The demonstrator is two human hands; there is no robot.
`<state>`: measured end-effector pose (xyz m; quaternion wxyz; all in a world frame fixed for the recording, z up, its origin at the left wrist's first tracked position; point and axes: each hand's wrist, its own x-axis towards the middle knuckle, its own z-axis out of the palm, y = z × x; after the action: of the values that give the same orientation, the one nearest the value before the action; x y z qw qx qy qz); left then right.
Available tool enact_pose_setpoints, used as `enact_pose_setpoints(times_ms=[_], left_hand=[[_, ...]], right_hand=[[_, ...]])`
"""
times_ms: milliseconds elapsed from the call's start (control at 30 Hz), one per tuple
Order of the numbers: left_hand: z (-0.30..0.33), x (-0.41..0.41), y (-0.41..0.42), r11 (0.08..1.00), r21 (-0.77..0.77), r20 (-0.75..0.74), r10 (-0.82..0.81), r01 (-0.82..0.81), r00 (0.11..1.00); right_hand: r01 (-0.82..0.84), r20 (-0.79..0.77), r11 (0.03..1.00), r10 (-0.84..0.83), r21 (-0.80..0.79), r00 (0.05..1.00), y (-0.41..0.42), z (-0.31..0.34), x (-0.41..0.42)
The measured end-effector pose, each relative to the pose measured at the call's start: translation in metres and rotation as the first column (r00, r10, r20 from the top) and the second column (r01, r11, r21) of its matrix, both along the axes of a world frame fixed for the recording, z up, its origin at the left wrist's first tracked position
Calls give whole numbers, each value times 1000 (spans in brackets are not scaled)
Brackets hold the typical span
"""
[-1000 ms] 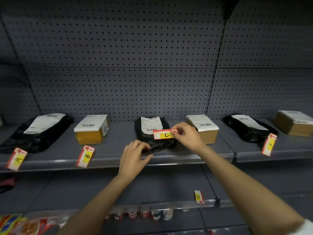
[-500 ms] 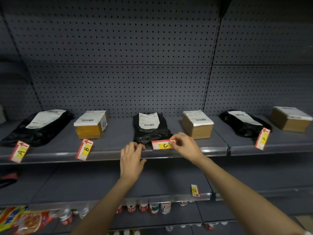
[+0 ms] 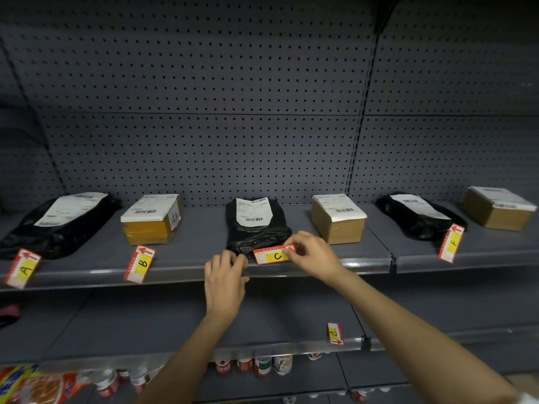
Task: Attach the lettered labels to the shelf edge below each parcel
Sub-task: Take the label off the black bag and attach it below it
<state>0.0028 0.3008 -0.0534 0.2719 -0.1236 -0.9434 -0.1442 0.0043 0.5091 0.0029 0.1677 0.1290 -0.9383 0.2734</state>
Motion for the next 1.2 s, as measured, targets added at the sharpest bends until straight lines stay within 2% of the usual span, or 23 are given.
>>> enact_pose_setpoints(times_ms=[333, 500, 667, 800, 933, 1200], left_hand=[[-9, -1, -15, 998, 6, -40, -65, 65, 997], [-8, 3, -15, 999, 21, -12, -46, 46, 999], [-6, 16, -16, 999, 32, 11, -8, 7, 1000], [-7, 31, -14, 998, 59, -16, -13, 14, 1000], [-7, 45, -1, 996, 58, -35, -67, 69, 997], [-33, 78, 64, 963, 150, 81, -239, 225, 968]], right_hand=[[-34, 3, 995, 34, 93, 999, -13, -3, -1], [-83, 42, 961, 74, 264, 996, -24, -13, -5], [-57, 40, 964, 48, 260, 998, -27, -15, -5], [-50, 42, 984, 43, 174, 998, -23, -12, 6], [5, -22, 999, -4, 38, 1000, -6, -11, 27], [157, 69, 986, -161, 51, 985, 70, -40, 100]])
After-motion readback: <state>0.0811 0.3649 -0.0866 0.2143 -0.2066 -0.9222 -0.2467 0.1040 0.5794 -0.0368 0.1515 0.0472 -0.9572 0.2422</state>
